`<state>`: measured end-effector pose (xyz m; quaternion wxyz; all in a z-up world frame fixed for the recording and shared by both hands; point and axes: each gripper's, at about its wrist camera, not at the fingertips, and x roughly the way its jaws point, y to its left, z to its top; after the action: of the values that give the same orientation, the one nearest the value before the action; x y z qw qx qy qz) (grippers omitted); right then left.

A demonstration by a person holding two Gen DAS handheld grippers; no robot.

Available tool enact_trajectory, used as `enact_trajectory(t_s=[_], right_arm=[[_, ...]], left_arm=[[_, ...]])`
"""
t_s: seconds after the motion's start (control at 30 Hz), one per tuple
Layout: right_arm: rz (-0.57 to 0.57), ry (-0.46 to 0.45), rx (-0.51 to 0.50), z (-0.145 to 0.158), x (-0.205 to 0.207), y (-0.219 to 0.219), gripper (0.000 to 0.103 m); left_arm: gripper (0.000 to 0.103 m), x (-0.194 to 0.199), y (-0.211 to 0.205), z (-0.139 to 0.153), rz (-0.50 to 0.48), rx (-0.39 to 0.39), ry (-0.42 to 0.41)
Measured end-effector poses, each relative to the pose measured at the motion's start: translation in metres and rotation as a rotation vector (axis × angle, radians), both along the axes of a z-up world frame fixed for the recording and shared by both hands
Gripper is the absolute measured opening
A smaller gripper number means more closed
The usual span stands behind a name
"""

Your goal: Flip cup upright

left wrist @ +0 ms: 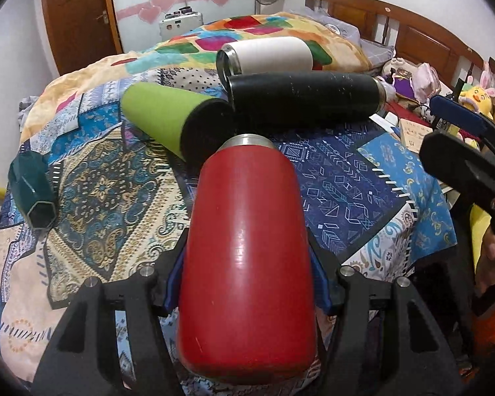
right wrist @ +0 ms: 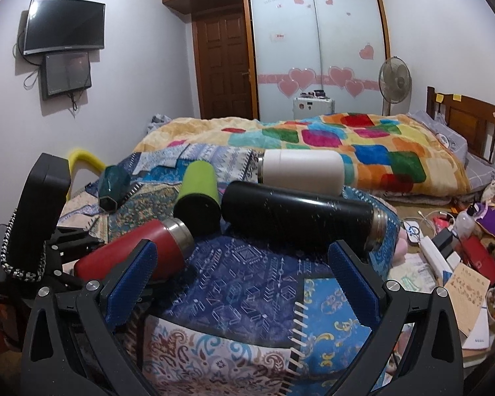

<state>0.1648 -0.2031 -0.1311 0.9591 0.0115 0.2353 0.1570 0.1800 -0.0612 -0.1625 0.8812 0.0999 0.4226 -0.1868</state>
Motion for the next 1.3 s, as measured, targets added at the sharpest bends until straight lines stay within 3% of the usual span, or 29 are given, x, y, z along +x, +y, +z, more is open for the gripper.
enact_trajectory(t_s=[0.2,0.43,0.57,0.67,0.93,1.03,1.23,1.3], right_arm=[[-0.005,0.019,-0.01,-0.006,0.002,-0.001,0.103],[-0.008,0.044,-0.007,-0.014,0.01,-0.001,0.103],[0.009,0.081,-0.022,-0.024,0.023,0.01,0.103],[0.034,0.115,-0.026,-0.032,0.031,0.02,0.103],[0.074,0.162,-0.053,-0.043,0.035,0.035,0.103],[0.099,0.181,-0.039,-0.04,0.038,0.036,0.103],[0.105,0.152,-0.13,-0.03,0.041,0.043,0.103],[0.114,0.15,-0.134,-0.024,0.04,0.043,0.103]], left_arm=[[0.062,-0.002,-0.002,-0.003,-0.009,0.006,-0.009],[0.069,-0.016,0.017,0.026,-0.004,-0.04,-0.073],[0.087,-0.018,0.05,0.048,0.082,-0.042,-0.198],[0.087,-0.004,0.073,0.046,0.145,-0.017,-0.177],[0.087,-0.007,0.096,0.018,0.187,0.015,-0.098],[0.087,-0.014,0.097,0.013,0.185,-0.002,-0.085],[0.086,-0.03,0.085,0.008,0.16,0.01,-0.106],[0.086,-0.032,0.087,0.007,0.155,-0.022,-0.097]])
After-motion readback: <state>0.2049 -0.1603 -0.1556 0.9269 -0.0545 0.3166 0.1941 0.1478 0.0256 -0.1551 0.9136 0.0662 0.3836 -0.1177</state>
